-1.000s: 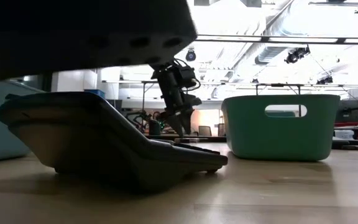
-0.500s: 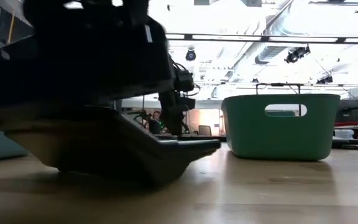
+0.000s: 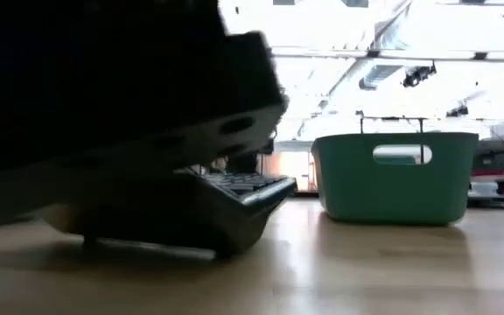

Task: Sort batteries
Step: Put the black battery into the dark green bin

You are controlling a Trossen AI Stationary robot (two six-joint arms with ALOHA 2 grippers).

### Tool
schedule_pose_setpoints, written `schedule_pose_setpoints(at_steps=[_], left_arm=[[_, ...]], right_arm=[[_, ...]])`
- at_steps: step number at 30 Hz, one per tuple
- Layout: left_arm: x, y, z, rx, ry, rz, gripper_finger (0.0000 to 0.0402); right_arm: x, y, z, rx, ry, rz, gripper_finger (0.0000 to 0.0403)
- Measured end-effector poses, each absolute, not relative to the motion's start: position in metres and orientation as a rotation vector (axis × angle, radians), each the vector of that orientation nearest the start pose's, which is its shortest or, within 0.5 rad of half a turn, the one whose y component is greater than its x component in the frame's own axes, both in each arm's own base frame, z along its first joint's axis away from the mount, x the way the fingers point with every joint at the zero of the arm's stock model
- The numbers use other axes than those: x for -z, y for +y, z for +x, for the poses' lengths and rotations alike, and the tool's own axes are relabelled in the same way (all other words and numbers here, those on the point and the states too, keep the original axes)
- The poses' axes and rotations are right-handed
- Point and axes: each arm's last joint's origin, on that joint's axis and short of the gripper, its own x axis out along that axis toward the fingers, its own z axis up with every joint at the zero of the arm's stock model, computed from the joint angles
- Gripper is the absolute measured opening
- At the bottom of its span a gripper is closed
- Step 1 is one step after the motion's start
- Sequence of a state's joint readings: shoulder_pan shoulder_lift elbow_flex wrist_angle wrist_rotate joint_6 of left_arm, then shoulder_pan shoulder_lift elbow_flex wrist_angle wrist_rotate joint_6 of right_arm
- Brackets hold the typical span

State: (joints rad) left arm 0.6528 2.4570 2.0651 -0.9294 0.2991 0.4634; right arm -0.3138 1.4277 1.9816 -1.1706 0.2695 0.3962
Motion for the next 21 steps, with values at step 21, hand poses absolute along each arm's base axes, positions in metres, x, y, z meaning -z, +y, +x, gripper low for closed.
schedule_pose_setpoints(at_steps=[21], left_arm=[[-0.172, 0.291, 0.402, -0.188, 1.312, -0.206, 0.0019]], right_arm=[[-0.489, -0.080, 0.223, 0.670, 0.510, 0.378, 0.0024]])
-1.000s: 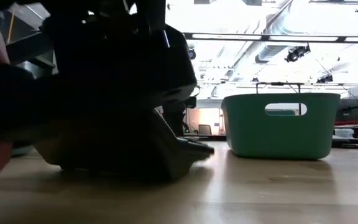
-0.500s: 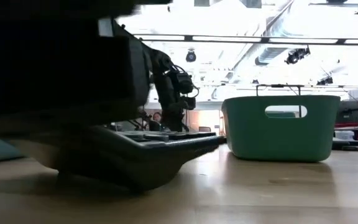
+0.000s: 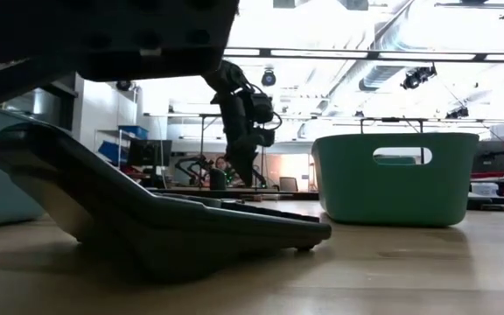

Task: Sort batteries
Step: Put the black battery into the dark green bin

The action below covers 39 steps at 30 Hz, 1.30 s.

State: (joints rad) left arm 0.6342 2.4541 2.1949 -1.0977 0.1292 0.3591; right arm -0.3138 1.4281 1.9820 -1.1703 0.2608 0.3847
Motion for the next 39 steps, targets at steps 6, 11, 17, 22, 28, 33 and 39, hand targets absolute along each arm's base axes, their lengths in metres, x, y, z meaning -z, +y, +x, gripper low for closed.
schedule_pose_setpoints(at_steps=[6, 11, 17, 22, 28, 33, 39], left_arm=[[-0.169, 0.291, 0.405, -0.182, 1.323, -0.112, 0.0079], [-0.167, 0.291, 0.406, -0.133, 1.332, -0.057, 0.0145], [-0.164, 0.293, 0.399, -0.060, 1.369, -0.018, 0.0166], [-0.160, 0.294, 0.397, -0.052, 1.392, -0.033, 0.0149], [-0.146, 0.283, 0.413, -0.049, 1.374, -0.011, 0.0131], [-0.150, 0.284, 0.413, -0.041, 1.355, -0.007, 0.0133], [-0.149, 0.284, 0.413, -0.031, 1.350, -0.027, 0.0132]], right_arm=[[-0.489, -0.080, 0.224, 0.663, 0.511, 0.381, 0.0024], [-0.489, -0.080, 0.224, 0.666, 0.508, 0.391, 0.0024], [-0.489, -0.080, 0.224, 0.671, 0.503, 0.405, 0.0024], [-0.489, -0.080, 0.224, 0.668, 0.506, 0.398, 0.0024], [-0.489, -0.080, 0.223, 0.666, 0.512, 0.388, 0.0024], [-0.488, -0.080, 0.223, 0.666, 0.521, 0.385, 0.0024], [-0.488, -0.080, 0.223, 0.665, 0.527, 0.381, 0.0024]])
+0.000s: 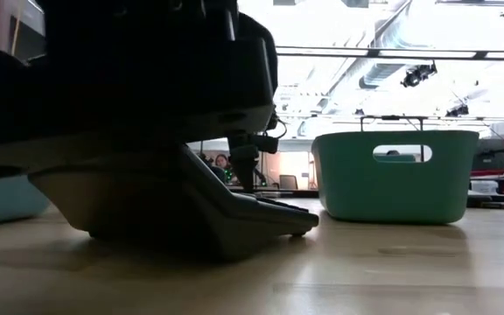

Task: Sort batteries
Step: Put the black battery into the dark green bin

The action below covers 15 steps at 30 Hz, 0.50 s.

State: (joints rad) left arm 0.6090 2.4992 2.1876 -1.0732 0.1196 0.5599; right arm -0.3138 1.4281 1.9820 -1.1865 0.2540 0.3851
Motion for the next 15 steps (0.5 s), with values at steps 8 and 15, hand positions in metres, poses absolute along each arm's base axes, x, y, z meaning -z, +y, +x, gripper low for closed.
schedule_pose_setpoints(at_steps=[8, 15], left_arm=[[-0.1488, 0.2846, 0.4116, -0.026, 1.349, -0.036, 0.0119], [-0.1472, 0.2901, 0.4082, 0.056, 1.307, -0.030, 0.0129]], right_arm=[[-0.4880, -0.0794, 0.2230, 0.645, 0.530, 0.388, 0.0024], [-0.4880, -0.0792, 0.2231, 0.639, 0.531, 0.391, 0.0024]])
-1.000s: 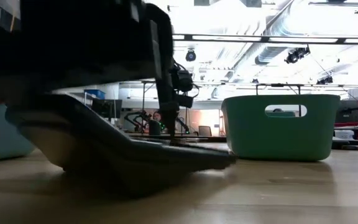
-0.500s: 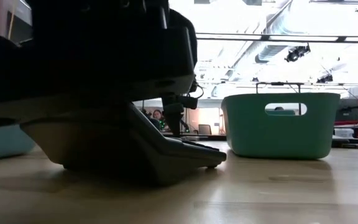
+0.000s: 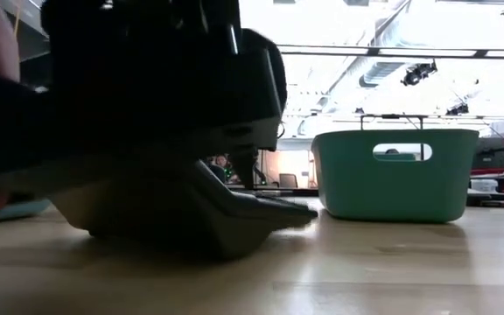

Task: Sort batteries
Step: Put the black battery into the dark green bin

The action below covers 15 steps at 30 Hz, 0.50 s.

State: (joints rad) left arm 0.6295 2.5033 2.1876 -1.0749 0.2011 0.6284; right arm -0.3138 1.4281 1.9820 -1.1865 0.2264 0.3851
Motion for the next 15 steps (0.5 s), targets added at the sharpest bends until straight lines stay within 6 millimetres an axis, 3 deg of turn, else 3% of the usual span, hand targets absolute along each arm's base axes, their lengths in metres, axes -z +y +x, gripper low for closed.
schedule_pose_setpoints(at_steps=[7, 15], left_arm=[[-0.133, 0.306, 0.397, 0.155, 1.195, -0.219, 0.0129], [-0.132, 0.307, 0.397, 0.168, 1.192, -0.195, 0.0129]], right_arm=[[-0.488, -0.079, 0.223, 0.639, 0.530, 0.398, 0.0024], [-0.488, -0.079, 0.223, 0.631, 0.538, 0.373, 0.0024]])
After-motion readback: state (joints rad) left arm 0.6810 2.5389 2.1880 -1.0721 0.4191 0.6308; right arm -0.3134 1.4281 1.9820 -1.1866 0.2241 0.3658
